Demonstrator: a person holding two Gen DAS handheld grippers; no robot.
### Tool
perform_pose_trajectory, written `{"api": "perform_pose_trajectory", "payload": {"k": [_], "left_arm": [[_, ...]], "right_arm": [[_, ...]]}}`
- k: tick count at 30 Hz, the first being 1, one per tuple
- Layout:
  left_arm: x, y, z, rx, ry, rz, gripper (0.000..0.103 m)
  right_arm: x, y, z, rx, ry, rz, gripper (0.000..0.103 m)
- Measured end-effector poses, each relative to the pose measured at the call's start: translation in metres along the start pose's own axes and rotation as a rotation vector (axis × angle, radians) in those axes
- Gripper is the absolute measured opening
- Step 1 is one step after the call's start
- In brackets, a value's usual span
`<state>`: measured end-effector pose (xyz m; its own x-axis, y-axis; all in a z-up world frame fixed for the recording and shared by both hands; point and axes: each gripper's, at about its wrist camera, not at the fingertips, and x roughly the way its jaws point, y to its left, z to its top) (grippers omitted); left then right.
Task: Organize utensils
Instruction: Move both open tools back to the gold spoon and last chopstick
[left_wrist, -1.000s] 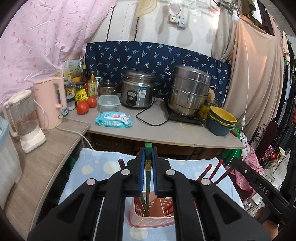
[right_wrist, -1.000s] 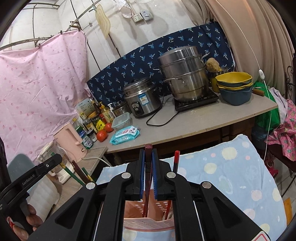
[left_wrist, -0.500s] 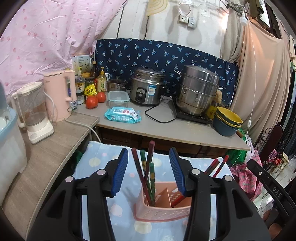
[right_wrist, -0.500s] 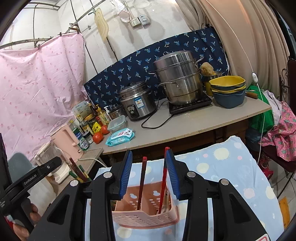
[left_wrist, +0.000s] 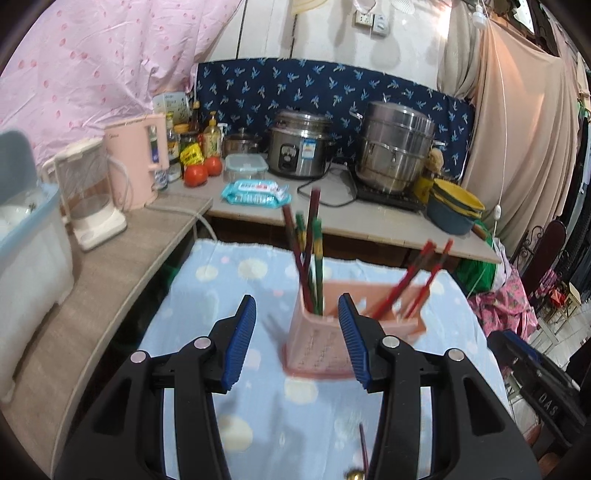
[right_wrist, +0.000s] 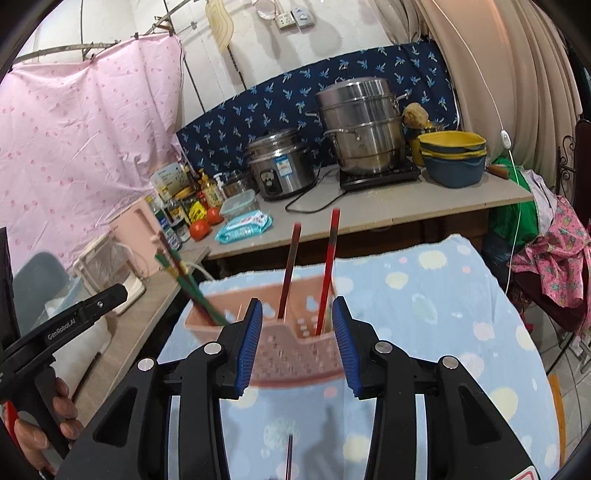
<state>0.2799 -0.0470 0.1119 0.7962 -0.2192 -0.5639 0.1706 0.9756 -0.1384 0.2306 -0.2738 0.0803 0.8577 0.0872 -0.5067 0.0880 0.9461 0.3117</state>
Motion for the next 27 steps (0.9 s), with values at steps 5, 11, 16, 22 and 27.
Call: {"api": "perform_pose_trajectory", "payload": {"k": [5, 11, 16, 22, 27], "left_arm": [[-0.009, 0.004, -0.039, 0.015, 0.060, 0.024, 0.044], [-0.018, 0.010, -0.088, 0.007, 0.142, 0.027, 0.044], [-0.020, 0.013, -0.129, 0.006, 0.225, 0.031, 0.045], [-0.022, 0.012, -0.172, 0.031, 0.303, 0.045, 0.045], [-0.022, 0.013, -0.196, 0.037, 0.352, 0.047, 0.045]], "right_arm": [[-0.011, 0.007, -0.048, -0.033, 0.084, -0.005, 0.039], [-0.024, 0.011, -0.108, -0.053, 0.173, -0.026, 0.039], [-0.034, 0.010, -0.159, -0.064, 0.268, -0.039, 0.039], [-0.040, 0.011, -0.205, -0.077, 0.355, -0.041, 0.039], [-0.043, 0.017, -0.228, -0.109, 0.393, -0.042, 0.037]]}}
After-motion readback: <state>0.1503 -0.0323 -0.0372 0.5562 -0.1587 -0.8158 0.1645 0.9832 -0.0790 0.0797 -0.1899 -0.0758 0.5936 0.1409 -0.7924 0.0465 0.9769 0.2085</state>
